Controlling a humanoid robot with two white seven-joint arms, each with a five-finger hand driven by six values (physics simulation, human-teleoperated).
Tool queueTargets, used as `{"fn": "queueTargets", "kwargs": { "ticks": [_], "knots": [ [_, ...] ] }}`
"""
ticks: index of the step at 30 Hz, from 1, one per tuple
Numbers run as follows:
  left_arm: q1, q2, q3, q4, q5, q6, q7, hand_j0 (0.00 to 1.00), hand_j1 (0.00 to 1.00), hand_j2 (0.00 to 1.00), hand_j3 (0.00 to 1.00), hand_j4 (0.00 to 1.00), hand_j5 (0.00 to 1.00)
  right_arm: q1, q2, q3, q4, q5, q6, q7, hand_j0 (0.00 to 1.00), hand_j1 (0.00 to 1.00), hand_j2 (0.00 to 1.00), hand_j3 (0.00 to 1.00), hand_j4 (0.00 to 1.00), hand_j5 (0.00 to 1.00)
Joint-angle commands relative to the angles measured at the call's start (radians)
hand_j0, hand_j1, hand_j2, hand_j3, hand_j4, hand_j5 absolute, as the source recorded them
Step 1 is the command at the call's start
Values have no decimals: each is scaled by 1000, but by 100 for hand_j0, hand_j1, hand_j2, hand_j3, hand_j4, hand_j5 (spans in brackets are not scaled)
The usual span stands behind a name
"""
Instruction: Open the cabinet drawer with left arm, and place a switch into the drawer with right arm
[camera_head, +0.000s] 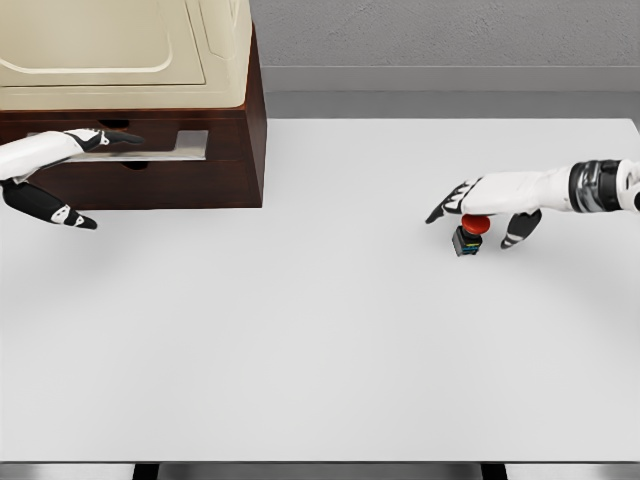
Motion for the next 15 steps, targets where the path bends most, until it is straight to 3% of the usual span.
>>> {"fn": "queueTargets", "kwargs": {
  "ticks": [1, 7, 15],
  "knots": [
    [0, -9, -11, 10, 8, 2, 1, 100, 100, 100, 100, 100, 100, 0, -1, 5, -4, -5, 2, 2, 90, 90, 90, 90, 90, 90],
    [0, -12, -15, 19, 20, 2, 0, 100, 100, 100, 100, 100, 100, -3, -1, 23, -7, -1, 2, 6, 80, 80, 80, 80, 80, 80],
    [-2, -27, -15, 45, 20, 2, 0, 100, 100, 100, 100, 100, 100, -5, -1, 21, -5, 1, 2, 14, 54, 54, 54, 54, 54, 54]
  ]
}}
